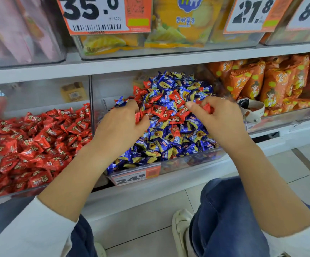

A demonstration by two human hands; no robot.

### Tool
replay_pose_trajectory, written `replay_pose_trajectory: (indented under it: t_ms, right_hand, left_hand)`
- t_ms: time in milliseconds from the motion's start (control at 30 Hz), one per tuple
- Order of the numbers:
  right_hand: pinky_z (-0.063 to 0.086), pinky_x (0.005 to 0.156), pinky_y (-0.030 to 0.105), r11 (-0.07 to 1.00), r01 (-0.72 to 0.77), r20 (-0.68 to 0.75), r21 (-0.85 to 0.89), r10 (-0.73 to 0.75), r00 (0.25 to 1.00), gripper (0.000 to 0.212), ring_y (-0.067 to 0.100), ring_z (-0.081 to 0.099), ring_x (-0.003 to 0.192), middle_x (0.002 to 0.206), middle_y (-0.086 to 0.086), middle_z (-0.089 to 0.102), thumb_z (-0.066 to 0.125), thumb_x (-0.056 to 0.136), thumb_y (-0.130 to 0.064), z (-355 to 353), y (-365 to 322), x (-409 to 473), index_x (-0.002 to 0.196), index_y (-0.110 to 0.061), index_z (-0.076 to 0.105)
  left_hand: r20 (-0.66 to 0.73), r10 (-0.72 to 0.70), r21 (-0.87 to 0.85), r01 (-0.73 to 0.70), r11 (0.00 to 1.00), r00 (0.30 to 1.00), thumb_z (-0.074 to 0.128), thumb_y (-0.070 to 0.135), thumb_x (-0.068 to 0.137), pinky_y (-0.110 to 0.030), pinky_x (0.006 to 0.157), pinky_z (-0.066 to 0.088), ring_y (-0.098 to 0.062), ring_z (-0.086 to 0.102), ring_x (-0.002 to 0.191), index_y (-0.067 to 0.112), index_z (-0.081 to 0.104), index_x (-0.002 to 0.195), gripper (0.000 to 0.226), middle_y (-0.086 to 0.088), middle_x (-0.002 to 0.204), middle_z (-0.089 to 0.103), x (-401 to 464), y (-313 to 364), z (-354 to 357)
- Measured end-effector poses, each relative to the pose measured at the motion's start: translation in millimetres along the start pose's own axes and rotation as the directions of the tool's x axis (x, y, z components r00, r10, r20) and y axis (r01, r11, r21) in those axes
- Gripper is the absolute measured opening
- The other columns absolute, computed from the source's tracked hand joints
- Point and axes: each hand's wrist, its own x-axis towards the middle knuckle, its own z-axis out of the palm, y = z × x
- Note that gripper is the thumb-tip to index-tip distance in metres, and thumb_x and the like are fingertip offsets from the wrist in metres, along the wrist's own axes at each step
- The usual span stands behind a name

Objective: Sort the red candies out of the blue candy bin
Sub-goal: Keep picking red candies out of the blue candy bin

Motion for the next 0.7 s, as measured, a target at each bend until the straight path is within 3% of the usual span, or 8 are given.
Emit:
replay_pose_trajectory:
  t_ms: [67, 167, 233, 367, 467, 600, 700]
  right_hand:
    - [0.035, 0.055, 0.025, 0.996, -0.054, 0.012, 0.067, 0.053, 0.999, 0.039, 0.014, 0.046, 0.053, 0.053, -0.001, 0.044, 0.066, 0.084, -0.04, -0.2, 2.3, 3.2, 0.061, -0.013, 0.048]
    - [0.042, 0.058, 0.027, 0.994, -0.042, 0.075, 0.103, 0.034, 0.997, 0.015, 0.02, 0.054, 0.059, 0.062, -0.005, 0.046, 0.064, 0.083, -0.011, 3.6, 4.8, 8.1, 0.082, -0.022, 0.053]
    - [0.039, 0.057, 0.025, 0.997, 0.034, 0.096, 0.062, -0.04, 0.995, 0.023, 0.019, 0.05, 0.06, 0.069, -0.004, 0.044, 0.061, 0.084, -0.004, 6.2, 4.2, 8.9, 0.096, -0.023, 0.06]
    - [0.034, 0.067, 0.023, 0.992, 0.105, 0.119, -0.064, -0.097, 0.988, 0.018, 0.008, 0.045, 0.076, 0.082, -0.005, 0.049, 0.066, 0.086, -0.019, 10.1, 5.2, 12.4, 0.102, -0.023, 0.069]
    - [0.03, 0.063, 0.023, 0.995, 0.078, 0.035, -0.057, -0.076, 0.996, 0.013, 0.009, 0.048, 0.078, 0.075, -0.008, 0.052, 0.064, 0.087, -0.027, 1.0, 10.4, 15.1, 0.095, -0.021, 0.072]
    - [0.038, 0.062, 0.021, 0.999, 0.031, 0.059, 0.006, -0.032, 0.998, 0.014, 0.011, 0.054, 0.078, 0.077, -0.008, 0.058, 0.068, 0.083, -0.037, -20.9, 17.6, 9.4, 0.09, -0.025, 0.07]
    - [0.041, 0.068, 0.021, 0.982, 0.151, 0.127, -0.114, -0.137, 0.982, 0.027, 0.013, 0.057, 0.093, 0.098, -0.008, 0.059, 0.07, 0.082, -0.03, -11.5, 13.9, 7.6, 0.109, -0.029, 0.067]
  left_hand:
    - [0.022, -0.02, -0.024, 0.02, 1.0, 1.0, 0.054, 0.033, 0.089, -0.033, 0.055, 0.031, -0.016, 0.045, 0.052, 0.012, 0.05, 0.101, 0.024, 0.0, 0.057, 0.048, 3.3, 0.0, 1.9]
    - [0.034, -0.038, -0.01, 0.038, 0.999, 0.999, 0.052, 0.037, 0.089, -0.033, 0.054, 0.031, -0.019, 0.045, 0.054, 0.012, 0.053, 0.089, 0.025, -0.001, 0.058, 0.048, 10.2, 3.0, 2.5]
    - [0.032, -0.053, 0.033, 0.052, 0.998, 0.998, 0.05, 0.042, 0.09, -0.033, 0.054, 0.031, -0.023, 0.046, 0.061, 0.009, 0.054, 0.08, 0.035, -0.003, 0.062, 0.05, 15.5, 4.9, 0.6]
    - [-0.059, -0.047, -0.128, 0.039, 0.991, 0.997, 0.055, 0.027, 0.087, -0.034, 0.062, 0.039, -0.024, 0.055, 0.07, 0.011, 0.058, 0.085, 0.016, -0.007, 0.075, 0.062, 25.0, 9.3, 1.4]
    - [-0.073, 0.02, -0.172, -0.032, 0.985, 0.997, 0.054, 0.02, 0.089, -0.029, 0.054, 0.037, -0.009, 0.048, 0.049, 0.019, 0.062, 0.089, 0.009, -0.002, 0.074, 0.065, 24.8, 12.1, 7.3]
    - [-0.059, 0.044, -0.091, -0.049, 0.995, 0.997, 0.053, 0.028, 0.092, -0.027, 0.059, 0.034, -0.003, 0.04, 0.046, 0.023, 0.068, 0.093, 0.016, 0.005, 0.069, 0.062, 22.4, 8.6, 13.1]
    - [-0.036, 0.023, -0.074, -0.026, 0.997, 0.999, 0.054, 0.045, 0.092, -0.027, 0.058, 0.032, -0.003, 0.04, 0.047, 0.023, 0.067, 0.098, 0.026, 0.01, 0.059, 0.053, 23.1, 13.3, 11.5]
